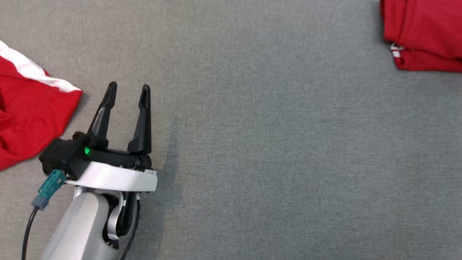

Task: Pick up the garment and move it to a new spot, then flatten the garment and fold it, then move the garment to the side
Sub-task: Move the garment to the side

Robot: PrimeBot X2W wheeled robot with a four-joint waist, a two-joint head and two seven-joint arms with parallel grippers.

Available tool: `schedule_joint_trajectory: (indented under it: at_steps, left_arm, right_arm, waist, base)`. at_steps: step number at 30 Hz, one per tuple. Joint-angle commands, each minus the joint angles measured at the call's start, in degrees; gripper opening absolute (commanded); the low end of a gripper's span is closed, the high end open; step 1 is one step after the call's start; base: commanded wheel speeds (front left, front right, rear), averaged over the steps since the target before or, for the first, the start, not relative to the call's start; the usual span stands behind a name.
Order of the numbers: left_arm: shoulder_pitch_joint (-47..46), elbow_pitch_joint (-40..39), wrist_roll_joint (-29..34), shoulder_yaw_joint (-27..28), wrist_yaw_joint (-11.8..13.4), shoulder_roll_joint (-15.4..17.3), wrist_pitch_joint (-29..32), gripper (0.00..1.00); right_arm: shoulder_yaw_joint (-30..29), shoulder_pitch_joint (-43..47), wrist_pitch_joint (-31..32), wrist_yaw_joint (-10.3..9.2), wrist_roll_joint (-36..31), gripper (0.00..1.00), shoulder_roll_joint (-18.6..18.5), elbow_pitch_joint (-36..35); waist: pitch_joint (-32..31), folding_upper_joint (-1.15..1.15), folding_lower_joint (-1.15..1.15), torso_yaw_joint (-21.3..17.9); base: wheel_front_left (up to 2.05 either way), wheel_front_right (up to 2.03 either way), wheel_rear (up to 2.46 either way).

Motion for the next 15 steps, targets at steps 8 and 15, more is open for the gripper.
schedule_joint_trajectory:
  at_steps: [8,15]
  left_arm:
    - [4.9,0.04,-1.22,1.95,1.02,1.08,-0.06,1.0]
    - [9.77,-0.6,-2.05,2.97,1.98,1.97,-0.04,1.0]
  right_arm:
    - [-1.66,9.69,-4.04,0.0,1.33,1.0,3.77,-4.6]
    - [-6.04,20.97,-5.06,0.0,-2.83,1.0,8.6,-10.29]
  waist:
    - [-9.07,0.0,0.0,-2.26]
    - [-14.52,0.0,0.0,-3.3]
  base:
    - [0.0,0.0,0.0]
    - [0.0,0.0,0.0]
